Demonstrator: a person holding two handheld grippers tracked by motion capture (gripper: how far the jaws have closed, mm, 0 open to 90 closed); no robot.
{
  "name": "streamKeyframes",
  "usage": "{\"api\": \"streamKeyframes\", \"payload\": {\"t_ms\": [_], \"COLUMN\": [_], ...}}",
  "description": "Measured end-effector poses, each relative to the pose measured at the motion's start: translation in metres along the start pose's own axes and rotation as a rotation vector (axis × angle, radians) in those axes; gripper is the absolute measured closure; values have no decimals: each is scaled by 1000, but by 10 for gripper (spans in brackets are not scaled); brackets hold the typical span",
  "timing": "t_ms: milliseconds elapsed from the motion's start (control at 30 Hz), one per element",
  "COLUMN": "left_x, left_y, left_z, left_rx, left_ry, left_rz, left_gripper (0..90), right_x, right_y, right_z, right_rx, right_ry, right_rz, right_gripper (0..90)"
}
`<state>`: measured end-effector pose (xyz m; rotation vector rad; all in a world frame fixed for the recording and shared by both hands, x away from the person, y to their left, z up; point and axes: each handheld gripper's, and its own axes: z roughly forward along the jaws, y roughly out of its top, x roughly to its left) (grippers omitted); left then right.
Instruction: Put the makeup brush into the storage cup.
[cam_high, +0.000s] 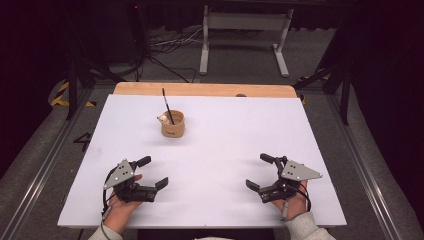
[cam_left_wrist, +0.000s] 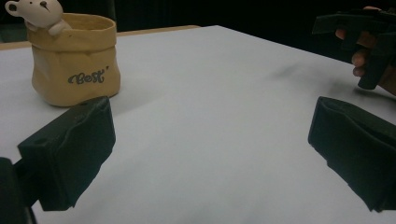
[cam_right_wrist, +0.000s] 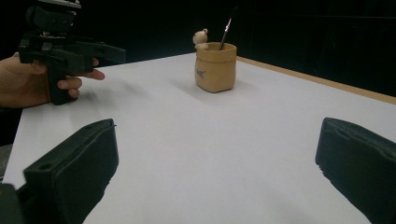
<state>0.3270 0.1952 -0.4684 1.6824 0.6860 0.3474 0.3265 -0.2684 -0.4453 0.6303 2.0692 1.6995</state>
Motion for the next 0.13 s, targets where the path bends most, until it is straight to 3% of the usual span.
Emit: {"api": "streamKeyframes", "payload": {"t_ms": [133], "left_x": [-1], "left_y": [1], "left_z": [0], "left_rx": [-11], "left_ry": [-5], "left_rz": [-7], "left_gripper": [15], "right_x": [-2], "right_y": [1], "right_z": [-2], "right_rx": [2], "right_ry": [-11], "right_rz": [3], "right_gripper": [0]}}
